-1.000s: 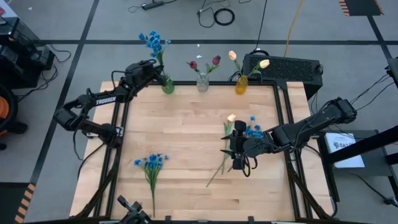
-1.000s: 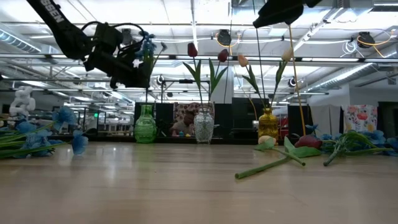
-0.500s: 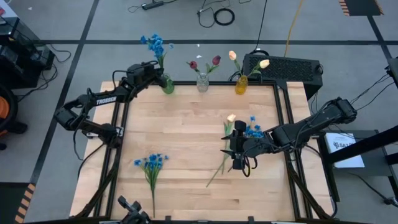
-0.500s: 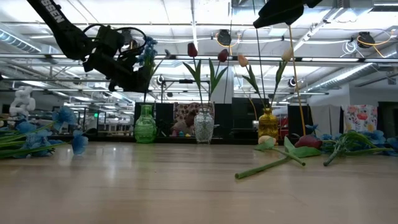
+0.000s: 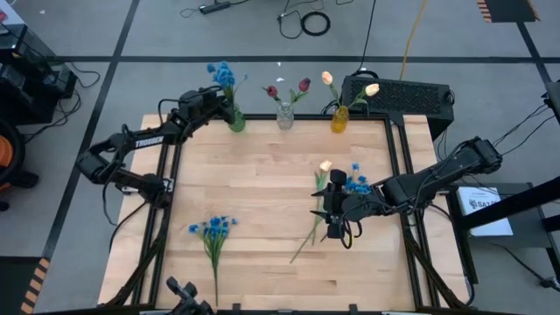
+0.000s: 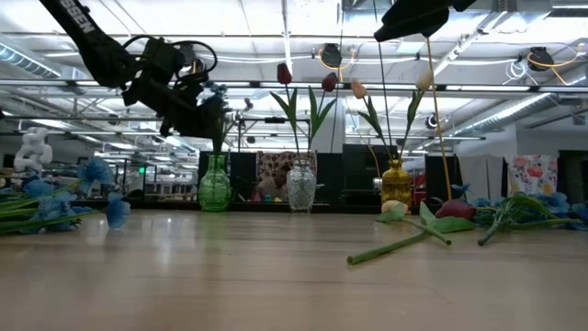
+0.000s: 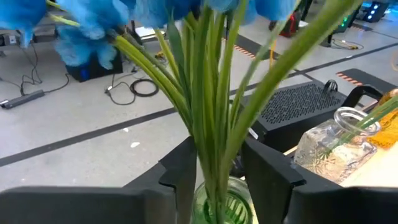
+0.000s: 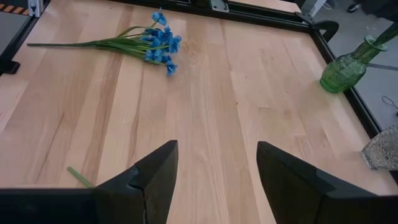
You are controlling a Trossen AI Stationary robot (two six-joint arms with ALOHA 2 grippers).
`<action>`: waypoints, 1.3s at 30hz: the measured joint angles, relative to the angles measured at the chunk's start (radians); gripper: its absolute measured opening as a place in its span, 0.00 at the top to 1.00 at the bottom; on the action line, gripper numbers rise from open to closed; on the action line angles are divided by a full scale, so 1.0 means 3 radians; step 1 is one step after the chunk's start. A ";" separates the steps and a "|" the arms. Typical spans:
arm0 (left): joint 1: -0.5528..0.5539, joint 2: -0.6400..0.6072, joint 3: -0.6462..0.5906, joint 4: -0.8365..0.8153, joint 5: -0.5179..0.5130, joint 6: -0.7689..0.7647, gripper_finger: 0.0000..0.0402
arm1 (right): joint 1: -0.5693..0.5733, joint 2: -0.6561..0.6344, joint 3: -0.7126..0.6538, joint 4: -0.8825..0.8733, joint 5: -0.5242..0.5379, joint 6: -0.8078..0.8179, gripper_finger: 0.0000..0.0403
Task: Sort flowers into vase by color
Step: Put the center blue flowers into the green flower vase, then put the yellow tulip into the orange vase
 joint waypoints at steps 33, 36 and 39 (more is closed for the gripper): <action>-0.1066 -0.1975 0.0001 -0.1719 0.0607 -0.0252 0.65 | 0.0011 -0.0001 -0.0001 -0.0343 0.0390 0.0295 0.48; -0.1369 -0.1993 0.0001 -0.1723 0.0605 -0.0251 0.65 | 0.0010 -0.0001 -0.0001 -0.0552 0.0652 0.0472 0.48; -0.1614 -0.1996 0.0001 -0.1676 0.0576 -0.0256 0.65 | 0.0009 -0.0001 -0.0001 -0.0803 0.0889 0.0605 0.48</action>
